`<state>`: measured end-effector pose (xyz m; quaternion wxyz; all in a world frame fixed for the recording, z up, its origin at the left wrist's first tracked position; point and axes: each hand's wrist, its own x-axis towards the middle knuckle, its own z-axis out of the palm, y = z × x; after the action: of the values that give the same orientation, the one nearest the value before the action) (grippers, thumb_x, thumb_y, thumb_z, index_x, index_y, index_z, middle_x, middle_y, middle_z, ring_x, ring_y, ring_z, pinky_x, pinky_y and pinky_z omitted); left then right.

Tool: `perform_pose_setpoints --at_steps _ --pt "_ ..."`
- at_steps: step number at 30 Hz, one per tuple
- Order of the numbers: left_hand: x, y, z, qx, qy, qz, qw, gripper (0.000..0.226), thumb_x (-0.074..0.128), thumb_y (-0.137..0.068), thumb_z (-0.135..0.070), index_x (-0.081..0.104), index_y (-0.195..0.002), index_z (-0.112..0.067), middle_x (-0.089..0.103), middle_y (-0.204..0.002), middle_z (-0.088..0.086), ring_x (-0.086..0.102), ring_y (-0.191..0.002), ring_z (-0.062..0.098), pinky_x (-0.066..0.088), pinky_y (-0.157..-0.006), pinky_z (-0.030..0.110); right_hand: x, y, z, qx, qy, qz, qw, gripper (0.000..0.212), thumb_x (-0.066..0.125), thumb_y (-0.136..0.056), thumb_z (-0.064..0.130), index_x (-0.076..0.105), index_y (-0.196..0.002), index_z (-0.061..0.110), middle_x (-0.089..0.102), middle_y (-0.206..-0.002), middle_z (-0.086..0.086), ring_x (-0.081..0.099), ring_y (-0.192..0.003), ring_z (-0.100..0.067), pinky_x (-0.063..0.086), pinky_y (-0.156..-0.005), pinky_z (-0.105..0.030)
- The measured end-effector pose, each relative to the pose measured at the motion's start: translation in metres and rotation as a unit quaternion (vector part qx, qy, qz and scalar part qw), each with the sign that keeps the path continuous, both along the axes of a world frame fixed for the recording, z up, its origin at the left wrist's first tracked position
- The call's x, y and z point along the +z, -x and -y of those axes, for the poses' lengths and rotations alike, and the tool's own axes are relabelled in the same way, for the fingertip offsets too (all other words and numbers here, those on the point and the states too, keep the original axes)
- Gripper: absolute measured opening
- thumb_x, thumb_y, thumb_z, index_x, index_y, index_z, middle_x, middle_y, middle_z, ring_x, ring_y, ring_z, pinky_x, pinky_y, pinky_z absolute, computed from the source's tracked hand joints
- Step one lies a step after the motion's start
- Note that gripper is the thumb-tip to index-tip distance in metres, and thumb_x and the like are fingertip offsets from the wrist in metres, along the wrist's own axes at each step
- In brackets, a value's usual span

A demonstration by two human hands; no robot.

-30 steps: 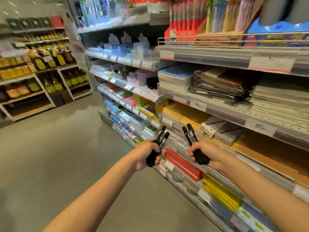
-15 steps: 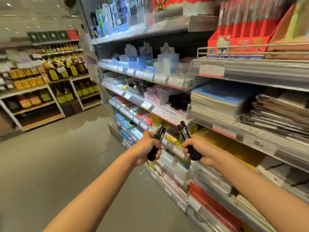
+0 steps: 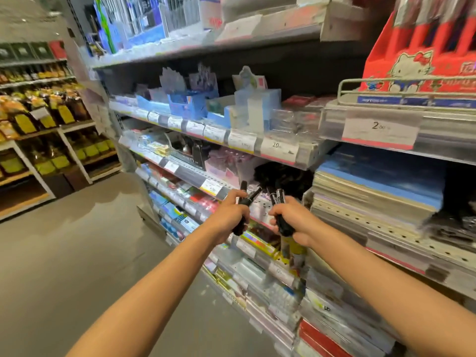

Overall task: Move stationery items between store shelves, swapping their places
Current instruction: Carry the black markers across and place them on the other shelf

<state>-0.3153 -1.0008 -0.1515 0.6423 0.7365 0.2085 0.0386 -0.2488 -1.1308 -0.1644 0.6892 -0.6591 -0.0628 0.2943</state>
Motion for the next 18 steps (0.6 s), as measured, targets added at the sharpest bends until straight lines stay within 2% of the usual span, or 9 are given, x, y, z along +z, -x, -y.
perform_pose_setpoints --at_steps 5,7,8,10,11,13,14,16,18 --pt "0.004 -0.054 -0.020 -0.060 -0.088 0.009 0.994 0.036 0.039 -0.081 0.007 0.042 -0.109 -0.017 0.045 -0.075 0.010 0.043 -0.058 0.020 0.029 -0.048 0.027 -0.003 -0.037 -0.038 -0.098 0.070 0.058 0.991 0.036 0.045 -0.080 -0.005 0.033 -0.110 0.011 0.044 -0.074 -0.012 0.043 -0.053 -0.019 0.036 -0.039 -0.027" --pt "0.005 -0.077 -0.026 -0.099 -0.170 0.024 0.980 0.034 0.041 -0.083 0.004 0.042 -0.112 -0.014 0.048 -0.080 0.009 0.045 -0.059 0.020 0.033 -0.047 0.025 -0.005 -0.053 -0.050 -0.156 0.116 0.094 0.976 0.038 0.048 -0.078 -0.004 0.037 -0.113 0.007 0.047 -0.079 -0.013 0.048 -0.062 -0.023 0.036 -0.046 -0.028" --pt "0.003 -0.090 -0.029 -0.122 -0.224 0.032 0.966 0.036 0.043 -0.083 0.001 0.042 -0.117 -0.011 0.052 -0.089 0.011 0.050 -0.066 0.022 0.039 -0.050 0.026 -0.004 -0.061 -0.055 -0.183 0.129 0.103 0.969 0.034 0.049 -0.078 -0.003 0.042 -0.110 0.002 0.050 -0.081 -0.015 0.050 -0.067 -0.025 0.036 -0.049 -0.029" --pt "0.002 -0.113 -0.035 -0.157 -0.330 0.038 0.930 0.040 0.046 -0.083 -0.007 0.045 -0.123 -0.004 0.053 -0.110 0.022 0.054 -0.094 0.034 0.045 -0.071 0.033 -0.002 -0.076 -0.063 -0.208 0.182 0.109 0.955 0.013 0.048 -0.082 0.000 0.053 -0.093 -0.003 0.051 -0.079 -0.016 0.052 -0.071 -0.026 0.037 -0.055 -0.029" --pt "0.001 -0.123 -0.037 -0.183 -0.361 0.038 0.914 0.040 0.046 -0.082 -0.011 0.048 -0.120 0.000 0.054 -0.112 0.026 0.053 -0.103 0.038 0.044 -0.077 0.036 0.000 -0.082 -0.064 -0.200 0.226 0.108 0.947 0.011 0.045 -0.085 0.004 0.052 -0.078 -0.001 0.049 -0.074 -0.014 0.051 -0.070 -0.026 0.036 -0.056 -0.028" --pt "-0.003 -0.140 -0.039 -0.231 -0.405 0.039 0.884 0.036 0.046 -0.081 -0.009 0.053 -0.112 0.007 0.059 -0.108 0.031 0.056 -0.102 0.043 0.042 -0.073 0.037 -0.001 -0.097 -0.068 -0.178 0.291 0.104 0.934 0.030 0.039 -0.091 0.008 0.041 -0.061 0.006 0.042 -0.066 -0.009 0.046 -0.075 -0.024 0.033 -0.059 -0.027" --pt "-0.005 -0.147 -0.040 -0.247 -0.432 0.035 0.867 0.035 0.046 -0.083 -0.006 0.052 -0.115 0.007 0.060 -0.109 0.031 0.057 -0.101 0.043 0.043 -0.073 0.038 -0.001 -0.104 -0.070 -0.172 0.315 0.110 0.927 0.030 0.038 -0.093 0.009 0.043 -0.063 0.007 0.044 -0.069 -0.010 0.043 -0.081 -0.023 0.033 -0.064 -0.027" --pt "-0.012 -0.159 -0.044 -0.265 -0.484 0.051 0.832 0.043 0.046 -0.085 -0.004 0.044 -0.128 0.000 0.054 -0.121 0.029 0.055 -0.104 0.044 0.045 -0.080 0.039 -0.003 -0.115 -0.074 -0.180 0.380 0.132 0.898 0.019 0.039 -0.093 0.013 0.054 -0.088 0.002 0.056 -0.096 -0.016 0.042 -0.087 -0.022 0.034 -0.071 -0.027" --pt "-0.016 -0.167 -0.045 -0.283 -0.519 0.097 0.801 0.051 0.046 -0.084 -0.004 0.038 -0.135 -0.007 0.043 -0.133 0.026 0.049 -0.112 0.042 0.042 -0.090 0.039 0.001 -0.120 -0.077 -0.191 0.427 0.147 0.872 0.023 0.040 -0.094 0.017 0.053 -0.106 0.003 0.052 -0.117 -0.018 0.049 -0.097 -0.026 0.041 -0.077 -0.030"
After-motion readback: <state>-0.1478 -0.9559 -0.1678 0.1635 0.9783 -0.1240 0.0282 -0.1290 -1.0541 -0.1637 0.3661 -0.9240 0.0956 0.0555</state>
